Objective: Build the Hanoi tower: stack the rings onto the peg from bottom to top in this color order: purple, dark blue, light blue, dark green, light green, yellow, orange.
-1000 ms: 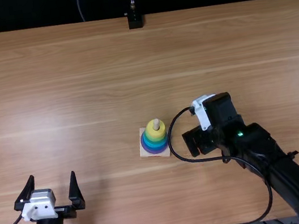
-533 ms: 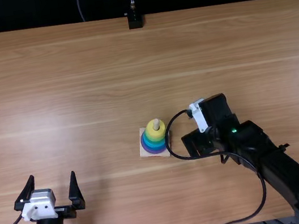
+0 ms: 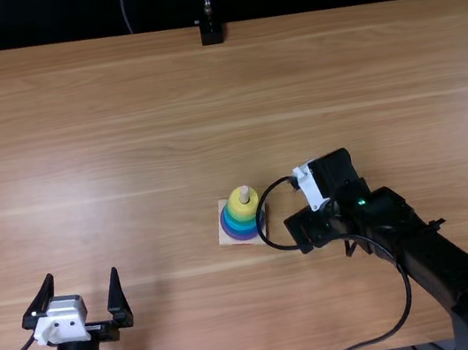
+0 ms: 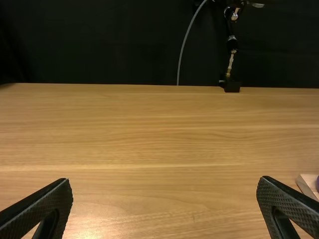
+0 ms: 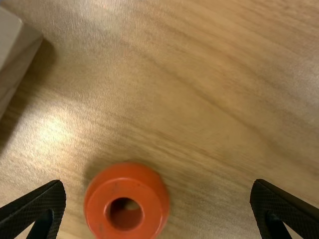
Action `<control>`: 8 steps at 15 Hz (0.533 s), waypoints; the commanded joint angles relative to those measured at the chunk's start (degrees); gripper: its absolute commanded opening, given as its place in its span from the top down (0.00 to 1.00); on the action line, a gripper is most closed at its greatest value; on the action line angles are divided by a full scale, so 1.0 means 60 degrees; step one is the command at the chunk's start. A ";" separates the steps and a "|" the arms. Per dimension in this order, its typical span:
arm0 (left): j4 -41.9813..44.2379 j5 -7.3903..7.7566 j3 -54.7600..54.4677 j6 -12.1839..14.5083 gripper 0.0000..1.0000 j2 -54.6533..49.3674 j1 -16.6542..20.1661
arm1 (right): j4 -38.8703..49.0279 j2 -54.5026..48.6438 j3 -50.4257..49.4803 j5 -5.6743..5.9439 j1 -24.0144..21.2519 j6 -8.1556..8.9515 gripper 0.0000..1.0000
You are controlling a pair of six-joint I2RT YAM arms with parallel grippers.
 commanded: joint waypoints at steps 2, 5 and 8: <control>-0.0403 0.0018 -0.0133 0.0084 0.00 -0.0097 0.0105 | -0.0142 0.0425 0.0176 -0.0030 0.0205 -0.0384 0.00; -0.0403 0.0018 -0.0133 0.0084 0.00 -0.0097 0.0105 | -0.0195 0.0557 0.0176 -0.0030 0.0278 -0.0384 0.00; -0.0403 0.0018 -0.0133 0.0084 0.00 -0.0097 0.0105 | -0.0212 0.0557 0.0161 -0.0030 0.0278 -0.0384 0.16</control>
